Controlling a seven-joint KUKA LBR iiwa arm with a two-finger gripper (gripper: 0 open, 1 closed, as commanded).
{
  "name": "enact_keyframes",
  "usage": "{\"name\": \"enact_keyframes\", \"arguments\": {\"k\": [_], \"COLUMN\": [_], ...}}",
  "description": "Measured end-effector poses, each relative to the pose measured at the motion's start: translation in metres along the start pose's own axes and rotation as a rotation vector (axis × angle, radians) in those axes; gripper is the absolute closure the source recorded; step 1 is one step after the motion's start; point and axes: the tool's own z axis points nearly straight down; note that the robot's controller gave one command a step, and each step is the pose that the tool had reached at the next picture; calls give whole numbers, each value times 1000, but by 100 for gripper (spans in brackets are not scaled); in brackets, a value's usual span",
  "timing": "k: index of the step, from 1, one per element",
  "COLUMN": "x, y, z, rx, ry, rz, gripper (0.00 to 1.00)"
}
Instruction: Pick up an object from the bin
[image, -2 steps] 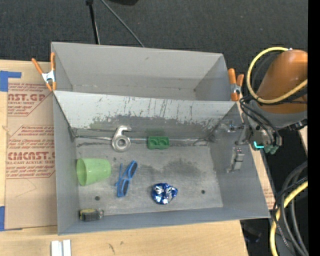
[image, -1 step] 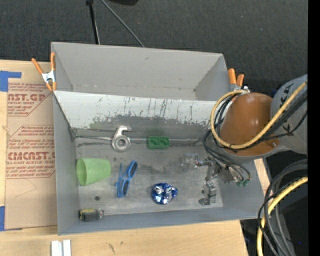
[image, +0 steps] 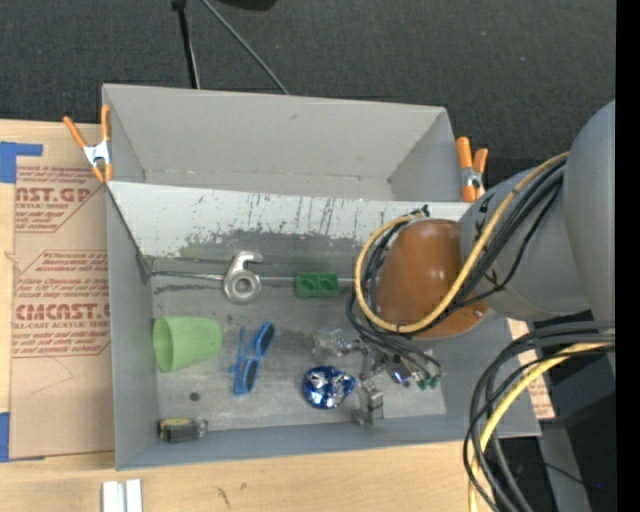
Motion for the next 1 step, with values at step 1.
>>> {"name": "enact_keyframes", "arguments": {"k": [1], "x": [1], "y": [-2], "z": [-2], "rx": [2], "ry": [1], "rz": [4], "gripper": [100]}}
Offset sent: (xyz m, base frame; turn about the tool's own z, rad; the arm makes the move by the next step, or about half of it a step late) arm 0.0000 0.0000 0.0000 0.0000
